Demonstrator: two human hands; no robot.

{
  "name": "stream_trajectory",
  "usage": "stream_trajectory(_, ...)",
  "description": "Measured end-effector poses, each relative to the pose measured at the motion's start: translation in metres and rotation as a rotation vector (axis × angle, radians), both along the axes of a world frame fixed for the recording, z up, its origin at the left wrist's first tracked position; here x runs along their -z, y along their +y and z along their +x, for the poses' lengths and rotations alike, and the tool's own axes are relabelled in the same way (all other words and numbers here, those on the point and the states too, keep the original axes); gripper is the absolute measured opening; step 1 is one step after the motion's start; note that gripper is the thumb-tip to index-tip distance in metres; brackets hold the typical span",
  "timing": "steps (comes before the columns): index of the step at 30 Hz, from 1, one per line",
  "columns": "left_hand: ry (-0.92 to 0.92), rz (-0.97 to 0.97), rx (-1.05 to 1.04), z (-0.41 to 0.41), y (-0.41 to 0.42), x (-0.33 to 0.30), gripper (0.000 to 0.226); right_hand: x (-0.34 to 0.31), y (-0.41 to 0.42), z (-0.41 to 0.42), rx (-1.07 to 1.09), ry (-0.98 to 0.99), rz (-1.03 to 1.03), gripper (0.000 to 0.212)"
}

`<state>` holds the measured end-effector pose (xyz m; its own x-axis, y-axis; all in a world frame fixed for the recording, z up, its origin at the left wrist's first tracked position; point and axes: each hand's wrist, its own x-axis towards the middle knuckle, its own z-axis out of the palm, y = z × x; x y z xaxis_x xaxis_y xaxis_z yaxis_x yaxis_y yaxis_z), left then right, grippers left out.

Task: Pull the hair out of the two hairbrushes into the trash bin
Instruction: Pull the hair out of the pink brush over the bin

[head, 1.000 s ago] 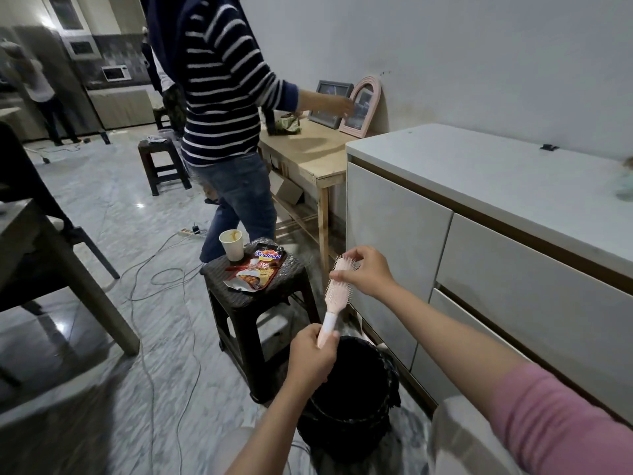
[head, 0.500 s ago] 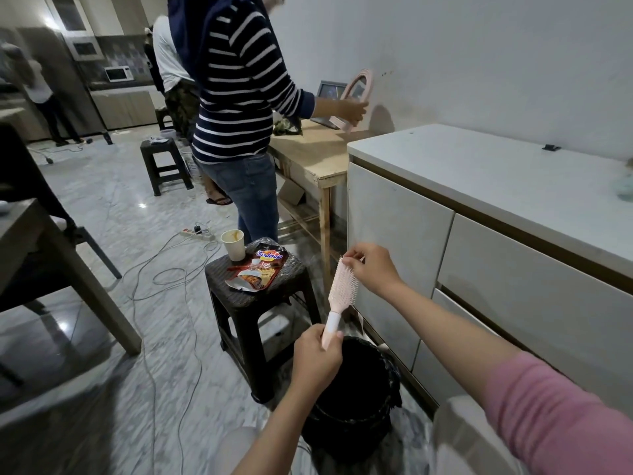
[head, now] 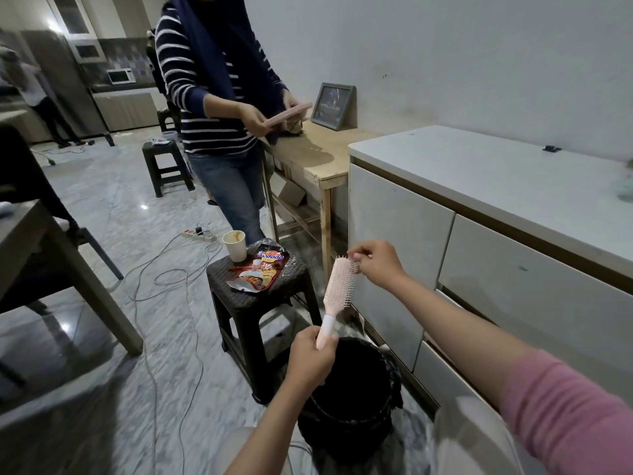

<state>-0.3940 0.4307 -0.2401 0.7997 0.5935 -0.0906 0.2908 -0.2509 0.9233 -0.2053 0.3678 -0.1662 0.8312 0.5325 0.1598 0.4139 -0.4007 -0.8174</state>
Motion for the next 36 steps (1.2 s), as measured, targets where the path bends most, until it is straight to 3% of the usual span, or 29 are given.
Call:
stream_trajectory(4, 0.017, -0.053, -0.016, 0.002, -0.002, 0.0, 0.016, 0.002, -0.006, -0.003, -0.05, 0.117, 0.02, 0.024)
stream_trajectory(7, 0.037, -0.042, -0.026, 0.006, -0.003, -0.002, 0.017, 0.003, -0.009, -0.016, -0.193, 0.038, -0.176, 0.082)
stream_trajectory(9, 0.036, -0.02, -0.032, 0.007, -0.005, -0.004, 0.017, 0.006, -0.008, -0.017, -0.184, -0.036, -0.258, 0.099)
stream_trajectory(25, -0.002, 0.186, -0.074, -0.001, -0.009, -0.011, 0.018, -0.01, 0.011, -0.01, 0.05, -0.006, -0.092, 0.025)
stream_trajectory(36, 0.01, 0.233, -0.128, 0.002, -0.015, -0.006, 0.023, -0.001, 0.017, -0.009, 0.05, -0.202, -0.24, 0.015)
